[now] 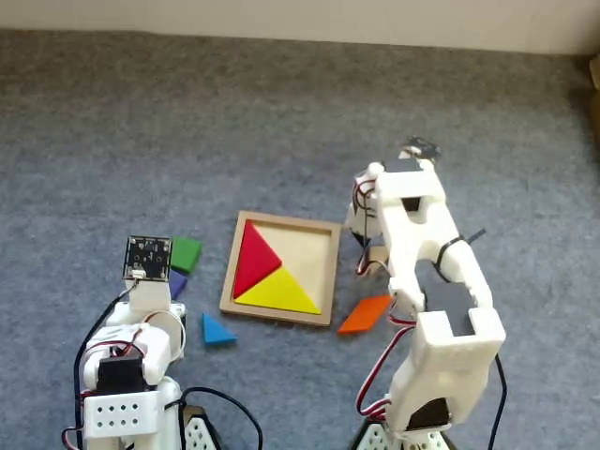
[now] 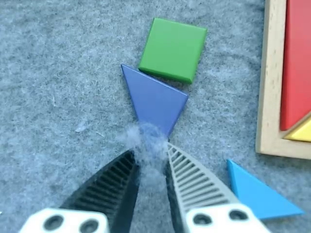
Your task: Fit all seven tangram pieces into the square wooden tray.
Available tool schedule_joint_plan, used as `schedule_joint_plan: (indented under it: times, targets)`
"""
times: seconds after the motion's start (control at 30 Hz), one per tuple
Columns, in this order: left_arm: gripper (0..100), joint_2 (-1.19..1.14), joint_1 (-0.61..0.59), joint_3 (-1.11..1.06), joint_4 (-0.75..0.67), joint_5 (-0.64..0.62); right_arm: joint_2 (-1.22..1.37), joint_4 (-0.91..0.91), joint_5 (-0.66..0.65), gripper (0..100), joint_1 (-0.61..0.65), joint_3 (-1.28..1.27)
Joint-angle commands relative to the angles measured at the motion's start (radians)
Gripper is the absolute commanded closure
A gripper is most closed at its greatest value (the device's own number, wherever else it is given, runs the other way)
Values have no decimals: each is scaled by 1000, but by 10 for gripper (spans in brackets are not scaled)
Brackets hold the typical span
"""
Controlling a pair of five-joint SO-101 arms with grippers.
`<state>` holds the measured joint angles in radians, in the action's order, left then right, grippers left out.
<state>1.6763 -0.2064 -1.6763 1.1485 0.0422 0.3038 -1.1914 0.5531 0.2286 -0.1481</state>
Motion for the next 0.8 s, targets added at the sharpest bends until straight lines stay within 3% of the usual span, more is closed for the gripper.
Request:
schedule_joint_plan:
  times: [0.0,0.6,0.77]
  targets:
    - [923,8,10,-27,-14,3,-7,19,9,838,-15,51]
    - [923,8,10,-27,-14,3,-25,-116,-54,861,-7,64]
    - [923,8,10,-27,-14,3,-145,-122,-103,861,-5,56]
